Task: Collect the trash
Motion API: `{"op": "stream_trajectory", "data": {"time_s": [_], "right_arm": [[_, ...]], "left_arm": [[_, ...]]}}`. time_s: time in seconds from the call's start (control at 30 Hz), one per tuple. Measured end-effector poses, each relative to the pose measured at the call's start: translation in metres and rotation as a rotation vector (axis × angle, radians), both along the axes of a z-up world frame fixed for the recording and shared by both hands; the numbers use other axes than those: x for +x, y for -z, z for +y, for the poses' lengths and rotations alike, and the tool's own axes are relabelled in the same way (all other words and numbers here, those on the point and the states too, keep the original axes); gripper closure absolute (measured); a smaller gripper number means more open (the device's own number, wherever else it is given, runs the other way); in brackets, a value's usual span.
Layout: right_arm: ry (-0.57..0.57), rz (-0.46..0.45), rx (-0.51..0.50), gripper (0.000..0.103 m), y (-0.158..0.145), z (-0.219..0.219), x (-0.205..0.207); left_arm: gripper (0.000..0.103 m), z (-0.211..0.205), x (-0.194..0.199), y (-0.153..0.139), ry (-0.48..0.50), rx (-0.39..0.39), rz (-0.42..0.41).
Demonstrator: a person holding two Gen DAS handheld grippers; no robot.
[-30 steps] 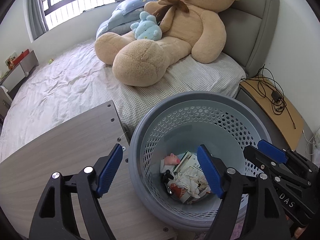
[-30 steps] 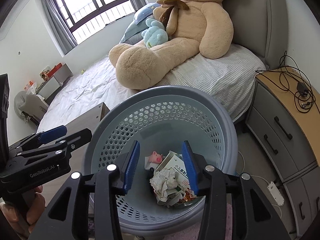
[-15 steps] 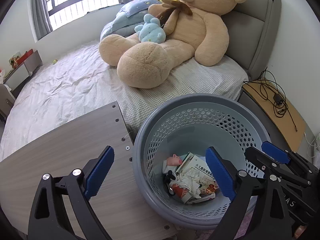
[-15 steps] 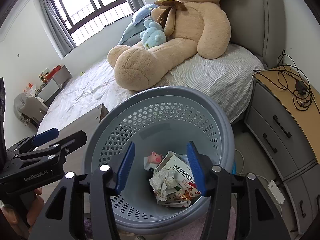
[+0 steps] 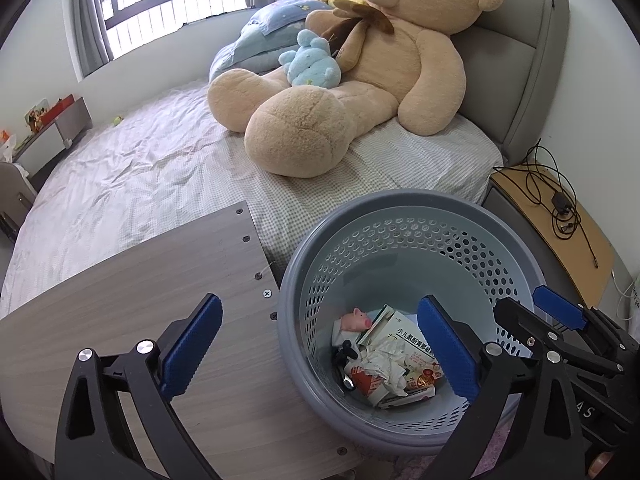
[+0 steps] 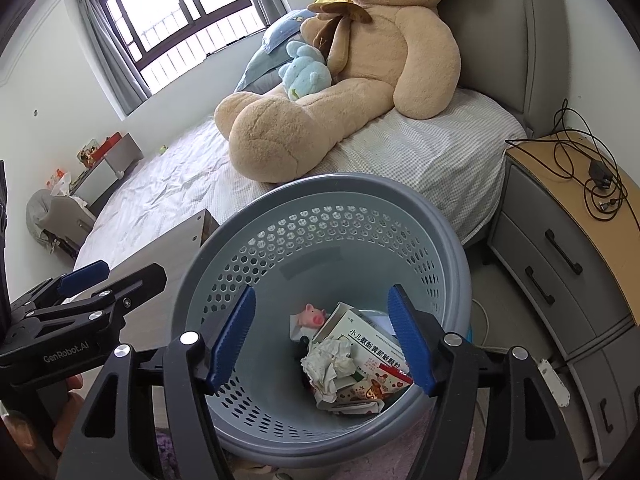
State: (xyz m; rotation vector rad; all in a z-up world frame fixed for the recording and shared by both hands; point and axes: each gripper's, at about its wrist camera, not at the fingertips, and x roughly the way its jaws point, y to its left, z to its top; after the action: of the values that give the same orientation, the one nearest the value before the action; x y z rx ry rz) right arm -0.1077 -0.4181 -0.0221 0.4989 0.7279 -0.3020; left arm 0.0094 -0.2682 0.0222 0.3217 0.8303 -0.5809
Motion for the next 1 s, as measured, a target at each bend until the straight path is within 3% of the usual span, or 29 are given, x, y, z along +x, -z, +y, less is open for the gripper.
{"op": "stream_trajectory", "data": {"time_s": [1.0], "right_arm": [[0.003, 0.001, 0.014, 0.035, 0.0042, 0.0023, 0.0009]], "left_arm": [[0.006, 0.0043, 0.0018, 0.0026, -0.014, 0.003, 0.005]]}}
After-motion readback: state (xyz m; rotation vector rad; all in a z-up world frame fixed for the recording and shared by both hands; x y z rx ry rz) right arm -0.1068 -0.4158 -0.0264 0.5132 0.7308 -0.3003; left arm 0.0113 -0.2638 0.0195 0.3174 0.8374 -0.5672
